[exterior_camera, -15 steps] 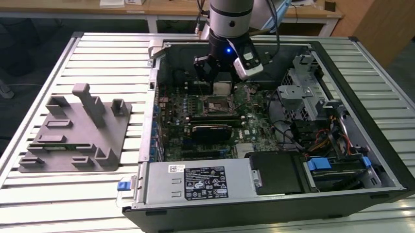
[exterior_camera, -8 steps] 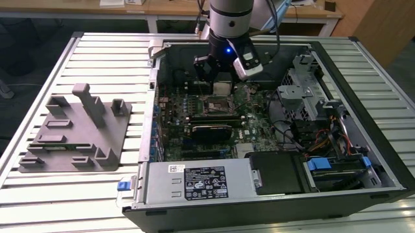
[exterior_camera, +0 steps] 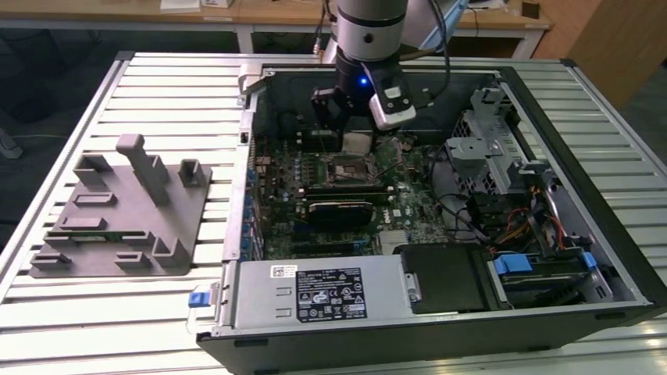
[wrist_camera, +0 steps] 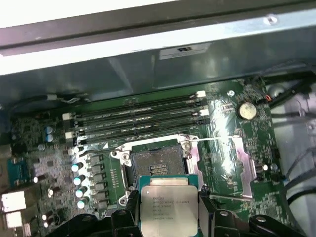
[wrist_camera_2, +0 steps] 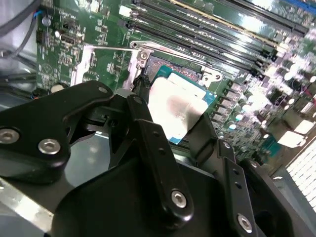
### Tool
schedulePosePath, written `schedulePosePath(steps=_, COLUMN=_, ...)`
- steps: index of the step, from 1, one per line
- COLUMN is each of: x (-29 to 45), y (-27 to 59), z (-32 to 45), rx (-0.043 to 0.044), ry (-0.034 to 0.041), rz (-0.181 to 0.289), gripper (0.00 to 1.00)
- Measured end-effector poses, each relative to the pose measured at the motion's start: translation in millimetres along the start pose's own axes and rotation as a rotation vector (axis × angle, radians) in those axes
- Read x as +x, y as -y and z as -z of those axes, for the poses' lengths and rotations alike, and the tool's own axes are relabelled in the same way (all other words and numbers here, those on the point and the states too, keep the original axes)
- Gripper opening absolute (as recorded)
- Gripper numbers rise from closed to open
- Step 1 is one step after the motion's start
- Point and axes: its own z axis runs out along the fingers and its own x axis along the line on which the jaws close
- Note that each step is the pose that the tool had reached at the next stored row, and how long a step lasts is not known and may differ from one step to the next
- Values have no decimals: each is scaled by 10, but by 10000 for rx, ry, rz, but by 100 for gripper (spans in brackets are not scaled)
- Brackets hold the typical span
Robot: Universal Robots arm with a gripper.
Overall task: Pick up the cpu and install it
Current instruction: 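Place the cpu into insertion slot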
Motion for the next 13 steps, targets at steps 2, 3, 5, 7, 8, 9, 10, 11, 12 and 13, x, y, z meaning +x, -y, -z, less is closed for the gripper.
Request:
schedulePosePath(steps=2, x=0, y=0, z=-1, rx=9, ry=15, rz=-348, gripper=55)
schedulePosePath(steps=3, x=0, y=0, z=-2, rx=12, ry=22, rz=-508, gripper=55)
schedulePosePath(steps=5, x=0, y=0, z=-2, rx=20, ry=36, rz=-814, gripper=55)
schedulePosePath(steps=7, x=0, y=0, z=-3, rx=28, ry=48, rz=-1104, gripper=55)
schedulePosePath(steps=8, x=0, y=0, z=-3, rx=31, ry=54, rz=-1243, gripper=55)
schedulePosePath(steps=9, x=0, y=0, z=-4, rx=34, ry=60, rz=-1389, gripper=55)
schedulePosePath(steps=10, x=0, y=0, z=-4, rx=39, ry=68, rz=-1555, gripper=55)
schedulePosePath(steps=11, x=0, y=0, z=-4, rx=42, ry=75, rz=-1705, gripper=55)
schedulePosePath(steps=12, x=0, y=0, z=-4, rx=46, ry=81, rz=-1852, gripper=55)
schedulePosePath(steps=13, x=0, y=0, z=-5, rx=50, ry=87, rz=-1999, gripper=55)
